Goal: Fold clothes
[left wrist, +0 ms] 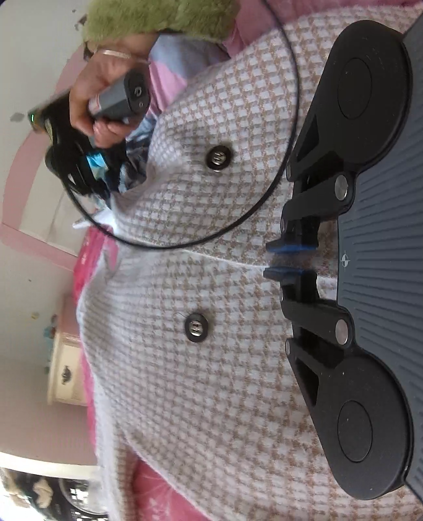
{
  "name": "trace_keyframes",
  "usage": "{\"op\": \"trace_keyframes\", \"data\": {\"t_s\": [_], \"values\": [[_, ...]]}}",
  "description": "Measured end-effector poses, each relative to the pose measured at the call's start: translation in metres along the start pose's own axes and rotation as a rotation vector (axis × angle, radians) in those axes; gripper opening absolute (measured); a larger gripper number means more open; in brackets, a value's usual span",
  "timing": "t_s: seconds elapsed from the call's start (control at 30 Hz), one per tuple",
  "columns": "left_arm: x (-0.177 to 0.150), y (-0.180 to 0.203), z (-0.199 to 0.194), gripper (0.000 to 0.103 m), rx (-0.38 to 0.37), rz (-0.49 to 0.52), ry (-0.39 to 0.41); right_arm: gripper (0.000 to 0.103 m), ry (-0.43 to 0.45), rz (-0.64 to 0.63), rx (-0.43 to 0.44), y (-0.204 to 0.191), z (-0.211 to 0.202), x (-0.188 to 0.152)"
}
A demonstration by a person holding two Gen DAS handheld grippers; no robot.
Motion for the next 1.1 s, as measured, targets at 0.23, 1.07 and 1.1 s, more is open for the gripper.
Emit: {"op": "trace_keyframes", "data": {"t_s": [0.23, 1.07, 1.1], "values": [[0.013, -0.012, -0.030, 0.002, -0.019, -0.107, 0.053, 0.010, 0.028, -0.162, 0.083, -0.060, 0.035, 0.001], [-0.002, -0.049, -0.012, 0.008, -0.020, -0.268, -0.146, 0.045, -0.217, -0.067, -0.093, 0.027, -0.229, -0.022], [-0.001, -0.051, -0.011, 0.011, -0.025, -0.280, -0.162, 0.046, -0.259, -0.058, -0.122, 0.033, -0.234, -0.037]]}}
Point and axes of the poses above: each gripper's, at about its wrist camera, not at the fingertips, and z roughly the way its jaws point, y to its right, x to its top, the point moved 2 cm from there along z, roughly the way its jaws point, and after that the axes turned 5 degrees about z, right-handed, at the moved point
